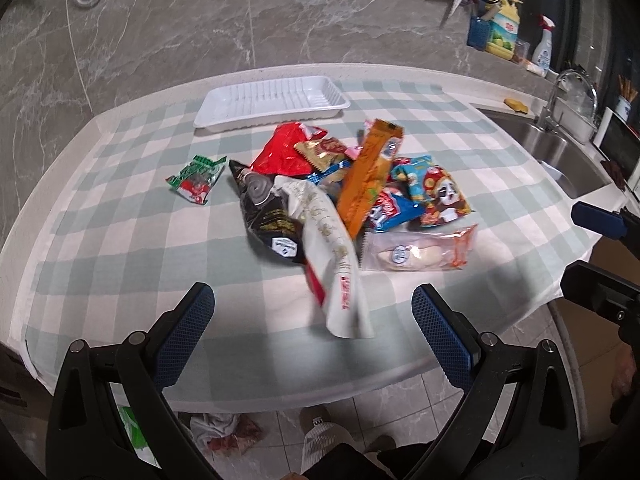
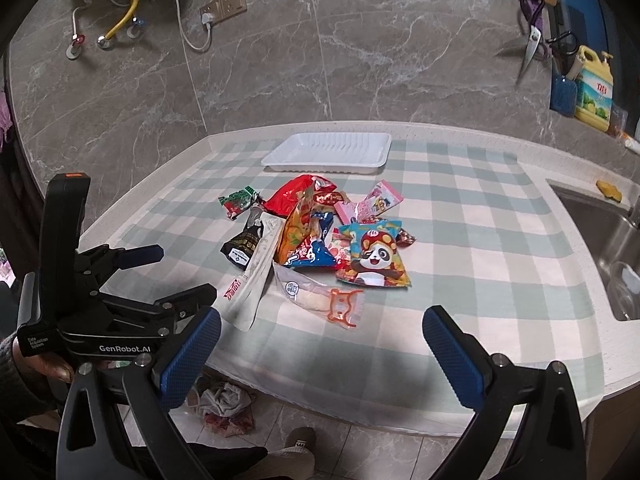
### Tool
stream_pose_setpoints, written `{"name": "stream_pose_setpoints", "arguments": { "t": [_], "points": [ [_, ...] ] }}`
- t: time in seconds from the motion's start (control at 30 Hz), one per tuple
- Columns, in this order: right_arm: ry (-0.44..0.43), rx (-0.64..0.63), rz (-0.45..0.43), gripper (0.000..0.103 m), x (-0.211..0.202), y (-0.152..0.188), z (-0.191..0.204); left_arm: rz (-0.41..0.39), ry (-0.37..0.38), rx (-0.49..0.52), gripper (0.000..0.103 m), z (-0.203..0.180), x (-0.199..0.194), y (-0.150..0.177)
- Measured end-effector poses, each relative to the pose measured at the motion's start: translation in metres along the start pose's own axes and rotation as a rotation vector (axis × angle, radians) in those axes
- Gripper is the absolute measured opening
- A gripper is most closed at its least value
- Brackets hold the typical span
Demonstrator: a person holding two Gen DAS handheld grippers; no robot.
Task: Organize snacks
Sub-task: 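Grasp the black snack bag with the left tool while the right tool grasps the panda-print bag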
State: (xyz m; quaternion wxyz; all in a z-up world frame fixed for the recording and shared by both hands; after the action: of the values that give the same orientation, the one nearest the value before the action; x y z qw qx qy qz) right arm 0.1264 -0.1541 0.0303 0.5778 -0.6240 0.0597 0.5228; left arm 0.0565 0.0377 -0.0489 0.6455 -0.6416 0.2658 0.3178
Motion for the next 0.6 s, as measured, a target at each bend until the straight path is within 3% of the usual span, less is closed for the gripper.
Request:
{"name": "stream_pose_setpoints", "arguments": {
  "t": [0.5, 0.6],
  "points": [
    [0.027, 0.085, 0.056, 0.103, 0.056, -0.029, -0.017, 0.077, 0.008, -0.045, 0.099, 0.047, 0.071, -0.048],
    [0.048, 0.094, 0.064, 0.103, 0.071, -0.038, -0.023, 0.111, 0.025, -0.055, 0.088, 0.055, 0.093, -0.060]
  ]
}}
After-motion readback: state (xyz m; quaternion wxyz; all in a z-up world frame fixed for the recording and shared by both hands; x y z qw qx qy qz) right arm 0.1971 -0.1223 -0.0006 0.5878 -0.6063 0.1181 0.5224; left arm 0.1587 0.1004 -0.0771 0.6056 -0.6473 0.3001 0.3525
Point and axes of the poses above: each gripper's, at about its wrist camera, not at the fingertips, and x roughly the way its jaws point, z to its left, y to its underside, the point moved 4 cm from there along x, roughly the way its jaws point, and after that the axes turned 3 degrees about -y, right-handed, at the moved point
